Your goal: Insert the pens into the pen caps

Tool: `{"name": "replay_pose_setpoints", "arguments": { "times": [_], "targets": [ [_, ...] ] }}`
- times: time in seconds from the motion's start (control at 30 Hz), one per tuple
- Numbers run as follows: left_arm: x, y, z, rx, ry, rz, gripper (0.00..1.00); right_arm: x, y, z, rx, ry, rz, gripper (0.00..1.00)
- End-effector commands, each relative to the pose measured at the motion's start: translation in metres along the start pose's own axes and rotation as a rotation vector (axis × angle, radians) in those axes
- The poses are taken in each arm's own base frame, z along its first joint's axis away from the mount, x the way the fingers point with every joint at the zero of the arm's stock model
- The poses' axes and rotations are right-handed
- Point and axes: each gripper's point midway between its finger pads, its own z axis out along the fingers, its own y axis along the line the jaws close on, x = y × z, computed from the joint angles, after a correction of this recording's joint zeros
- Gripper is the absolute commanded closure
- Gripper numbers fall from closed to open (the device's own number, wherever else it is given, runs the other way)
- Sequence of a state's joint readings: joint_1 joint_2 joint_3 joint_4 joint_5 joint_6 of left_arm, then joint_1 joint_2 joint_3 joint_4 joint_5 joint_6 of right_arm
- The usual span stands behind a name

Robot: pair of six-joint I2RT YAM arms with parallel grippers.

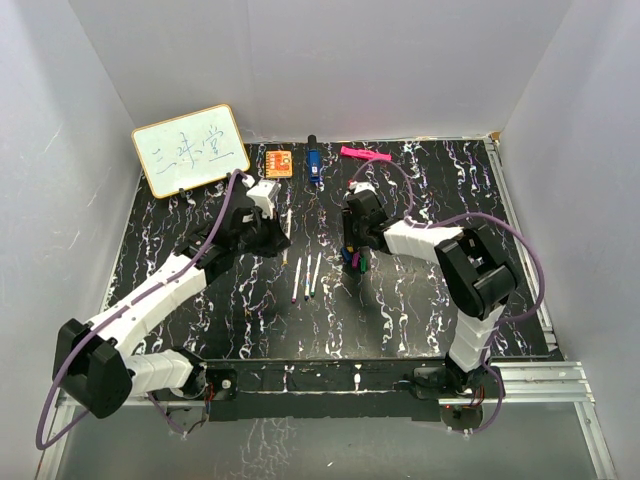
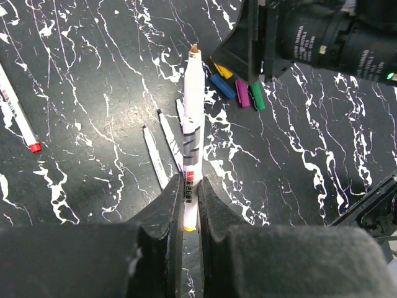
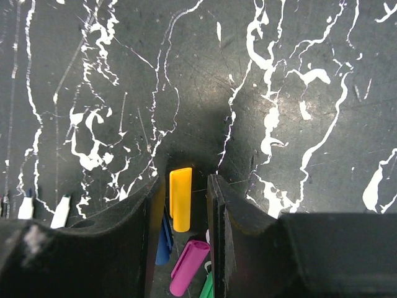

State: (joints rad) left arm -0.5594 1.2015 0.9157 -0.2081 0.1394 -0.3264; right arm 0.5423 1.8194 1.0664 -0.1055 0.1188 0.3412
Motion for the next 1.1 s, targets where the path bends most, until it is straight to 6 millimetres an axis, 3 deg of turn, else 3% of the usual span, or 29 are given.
{"name": "replay_pose_setpoints", "arguments": {
  "times": [0.0,0.5,0.73,0.9,1.07],
  "targets": [
    [-0.003,-0.008,0.0,0.043,-0.014,-0.015,1.0,-0.021,0.004,0.004,0.024,-0.056,-0.009,0.68],
    [-0.005,-0.017,0.008,0.086,0.009,-0.021,1.0,0.008,-0.002,0.004,0.079,0.013,-0.021,0.7],
    [-0.005,-0.015,0.009,0.073,0.014,-0.031,1.0,0.023,-0.004,0.004,0.136,0.061,-0.059,0.81],
    [-0.004,-0.015,0.01,0.073,0.025,-0.032,1.0,0.03,-0.005,0.004,0.17,0.092,-0.081,1.0],
    [-0.002,-0.018,0.012,0.098,0.028,-0.016,1.0,0.025,-0.007,0.003,0.195,0.086,-0.075,1.0]
  ]
}}
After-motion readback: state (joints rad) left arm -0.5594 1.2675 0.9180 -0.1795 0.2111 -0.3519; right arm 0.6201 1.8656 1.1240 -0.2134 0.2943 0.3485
